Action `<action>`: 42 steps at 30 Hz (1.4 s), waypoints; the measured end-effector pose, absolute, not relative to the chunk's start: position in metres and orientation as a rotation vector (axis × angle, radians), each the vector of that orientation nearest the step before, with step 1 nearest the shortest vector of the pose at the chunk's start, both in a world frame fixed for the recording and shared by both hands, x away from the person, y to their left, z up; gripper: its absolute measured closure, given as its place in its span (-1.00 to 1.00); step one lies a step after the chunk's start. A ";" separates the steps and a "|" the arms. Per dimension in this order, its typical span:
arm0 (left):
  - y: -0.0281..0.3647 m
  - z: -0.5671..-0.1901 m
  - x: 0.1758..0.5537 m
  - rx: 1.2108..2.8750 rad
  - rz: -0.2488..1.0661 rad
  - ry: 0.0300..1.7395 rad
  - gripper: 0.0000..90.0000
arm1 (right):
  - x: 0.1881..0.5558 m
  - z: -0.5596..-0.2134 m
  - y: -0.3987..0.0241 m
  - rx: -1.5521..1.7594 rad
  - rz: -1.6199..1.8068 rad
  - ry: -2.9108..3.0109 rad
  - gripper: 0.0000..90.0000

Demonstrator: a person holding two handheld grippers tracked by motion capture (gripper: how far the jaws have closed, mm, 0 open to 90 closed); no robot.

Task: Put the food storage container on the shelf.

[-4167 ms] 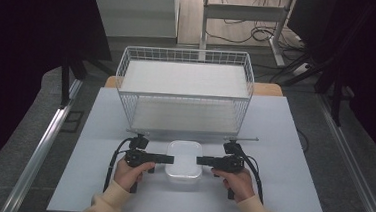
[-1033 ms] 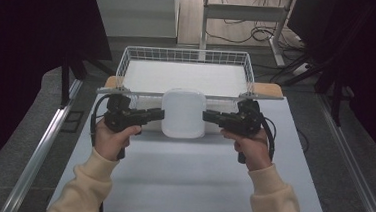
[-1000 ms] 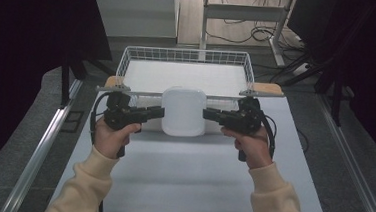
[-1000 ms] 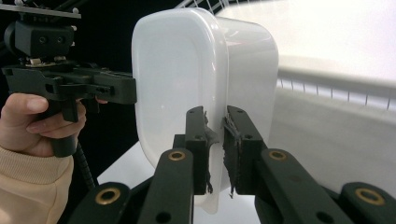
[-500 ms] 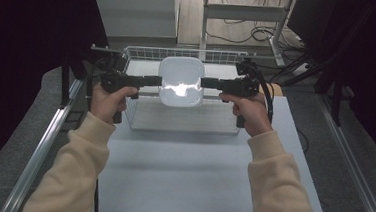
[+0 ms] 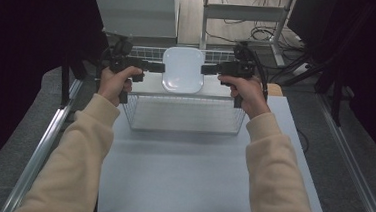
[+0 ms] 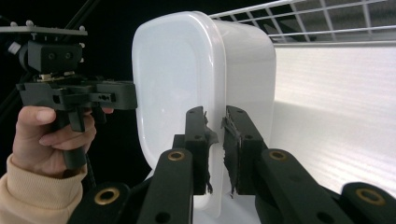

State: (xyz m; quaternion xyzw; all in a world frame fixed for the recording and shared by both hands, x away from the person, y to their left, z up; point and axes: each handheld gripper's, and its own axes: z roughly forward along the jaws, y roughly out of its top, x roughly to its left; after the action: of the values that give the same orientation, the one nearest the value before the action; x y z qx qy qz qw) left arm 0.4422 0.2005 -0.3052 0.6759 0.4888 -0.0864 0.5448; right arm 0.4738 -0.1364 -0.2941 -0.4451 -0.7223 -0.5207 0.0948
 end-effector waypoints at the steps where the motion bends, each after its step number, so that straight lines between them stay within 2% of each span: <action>1: 0.201 -0.306 0.447 1.598 -0.224 1.167 0.79 | 0.477 -0.294 -0.136 -1.332 -1.531 -2.133 0.76; 2: 0.204 -0.309 0.458 1.567 -0.280 1.188 0.79 | 0.485 -0.293 -0.137 -1.355 -1.503 -2.105 0.75; 11: 0.212 -0.330 0.493 1.406 -0.476 1.268 0.75 | 0.518 -0.301 -0.136 -1.502 -1.384 -1.897 0.67; 19: 0.213 -0.337 0.499 1.386 -0.514 1.294 0.70 | 0.527 -0.308 -0.136 -1.542 -1.360 -1.846 0.64; 22: 0.211 -0.334 0.497 1.402 -0.477 1.301 0.69 | 0.526 -0.308 -0.136 -1.547 -1.366 -1.851 0.63; 25: 0.205 -0.331 0.494 1.436 -0.418 1.301 0.59 | 0.523 -0.307 -0.132 -1.541 -1.370 -1.881 0.30; 29: 0.200 -0.323 0.486 1.465 -0.278 1.317 0.11 | 0.516 -0.301 -0.126 -1.548 -1.432 -1.936 -0.15; 33: 0.202 -0.312 0.473 1.473 -0.126 1.318 -0.20 | 0.505 -0.291 -0.127 -1.520 -1.511 -2.045 -0.33; 38: 0.204 -0.303 0.457 1.526 -0.005 1.291 -0.29 | 0.488 -0.280 -0.131 -1.436 -1.613 -2.221 -0.45; 42: 0.205 -0.295 0.442 1.553 0.052 1.266 -0.34 | 0.478 -0.277 -0.138 -1.383 -1.644 -2.267 -0.47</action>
State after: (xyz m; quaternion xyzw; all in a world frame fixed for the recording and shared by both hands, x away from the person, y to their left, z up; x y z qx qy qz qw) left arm 0.4423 0.2045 -0.2953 0.6529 0.5322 0.0220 0.5386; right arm 0.4777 -0.1379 -0.2771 -0.4430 -0.7257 -0.5263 0.0093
